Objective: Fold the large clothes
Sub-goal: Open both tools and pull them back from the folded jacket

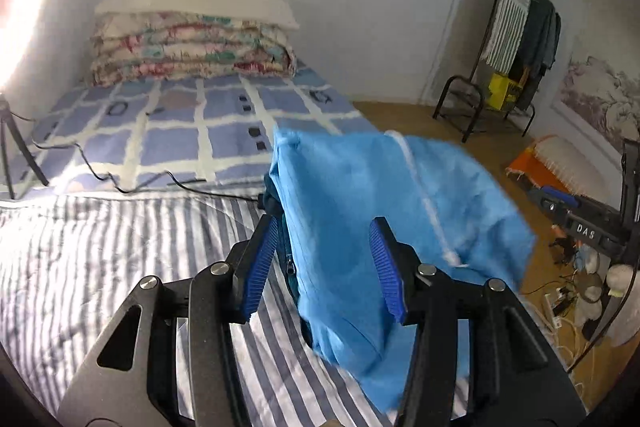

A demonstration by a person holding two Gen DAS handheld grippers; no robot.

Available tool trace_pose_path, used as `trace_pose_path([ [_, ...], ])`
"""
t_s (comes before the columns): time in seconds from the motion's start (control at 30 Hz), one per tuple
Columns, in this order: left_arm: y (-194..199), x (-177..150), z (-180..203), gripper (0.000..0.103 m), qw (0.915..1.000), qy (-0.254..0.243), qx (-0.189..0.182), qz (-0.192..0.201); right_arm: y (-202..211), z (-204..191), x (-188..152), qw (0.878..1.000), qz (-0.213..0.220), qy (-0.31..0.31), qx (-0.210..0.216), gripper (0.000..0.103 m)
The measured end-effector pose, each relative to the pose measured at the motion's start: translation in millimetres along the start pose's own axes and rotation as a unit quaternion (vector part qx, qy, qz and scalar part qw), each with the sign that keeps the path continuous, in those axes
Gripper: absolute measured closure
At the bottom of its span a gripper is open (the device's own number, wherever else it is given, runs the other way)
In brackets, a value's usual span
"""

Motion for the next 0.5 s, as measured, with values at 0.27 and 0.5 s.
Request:
trace_pose_path([
  [0.27,135,18,24,0.053,0.9988,-0.012,-0.005,0.048,117,-26,10,0.999,0.037,0.011,0.029,0.062],
  [0.5,267,17,52,0.053,0.9949,-0.032,-0.012,0.095,246,-56,16,0.995,0.079,0.02,0.059,0.062],
])
Point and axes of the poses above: each gripper's, at about its wrist camera, not at the fingertips, and y roughly against the way its jaws point, z to its right, x to its top, the point moved 6 cm from there along -y, roughly the way its jaws point
